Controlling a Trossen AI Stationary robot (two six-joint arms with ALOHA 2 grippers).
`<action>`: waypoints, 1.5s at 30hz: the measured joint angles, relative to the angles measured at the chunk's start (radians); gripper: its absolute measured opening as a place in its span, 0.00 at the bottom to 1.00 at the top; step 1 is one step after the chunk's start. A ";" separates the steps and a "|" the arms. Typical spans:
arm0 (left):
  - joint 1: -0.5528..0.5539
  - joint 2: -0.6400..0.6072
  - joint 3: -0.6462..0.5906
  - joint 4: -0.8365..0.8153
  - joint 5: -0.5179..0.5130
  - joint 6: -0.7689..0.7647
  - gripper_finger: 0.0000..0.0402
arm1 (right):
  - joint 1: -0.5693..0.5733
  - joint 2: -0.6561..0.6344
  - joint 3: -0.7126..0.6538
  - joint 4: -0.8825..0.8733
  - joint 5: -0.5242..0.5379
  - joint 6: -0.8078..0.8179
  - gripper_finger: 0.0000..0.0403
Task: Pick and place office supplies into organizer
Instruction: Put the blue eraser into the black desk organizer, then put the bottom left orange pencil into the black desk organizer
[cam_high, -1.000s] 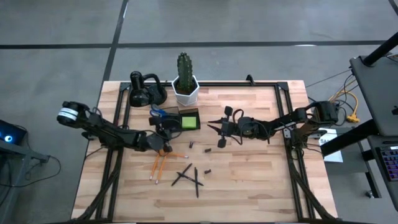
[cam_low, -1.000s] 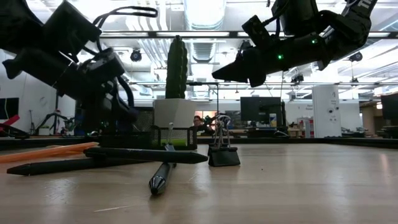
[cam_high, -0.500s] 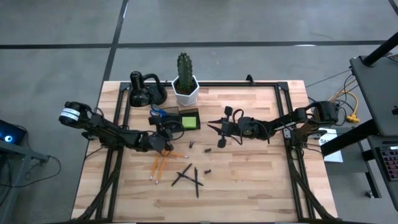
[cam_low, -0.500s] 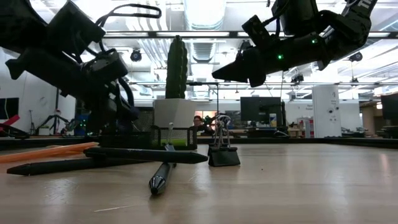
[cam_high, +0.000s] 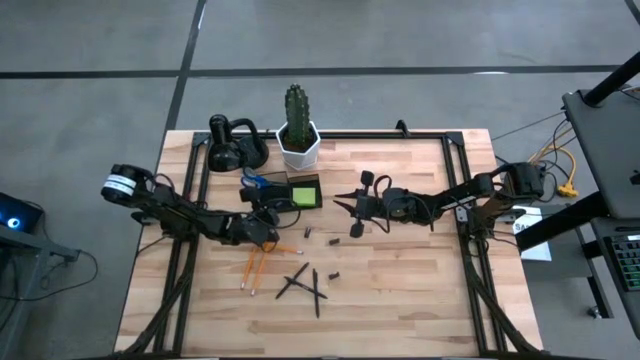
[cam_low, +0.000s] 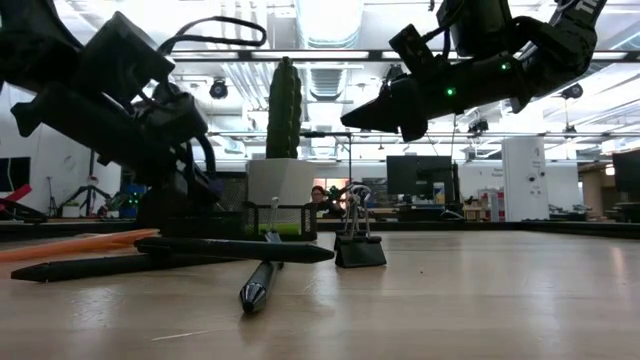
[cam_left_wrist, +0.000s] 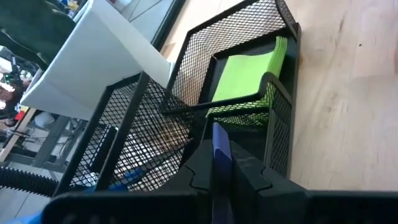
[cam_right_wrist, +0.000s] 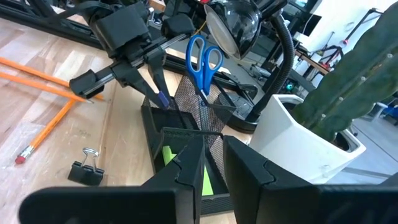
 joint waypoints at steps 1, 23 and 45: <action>0.000 -0.005 0.000 -0.001 0.000 0.000 0.02 | 0.000 0.000 0.000 0.000 0.000 0.000 0.12; 0.001 -0.024 -0.001 0.000 -0.052 0.001 0.05 | 0.000 0.000 0.000 0.001 0.000 0.003 0.12; 0.005 -0.024 -0.002 0.000 -0.085 0.007 0.22 | 0.000 0.000 0.000 -0.005 0.000 0.026 0.12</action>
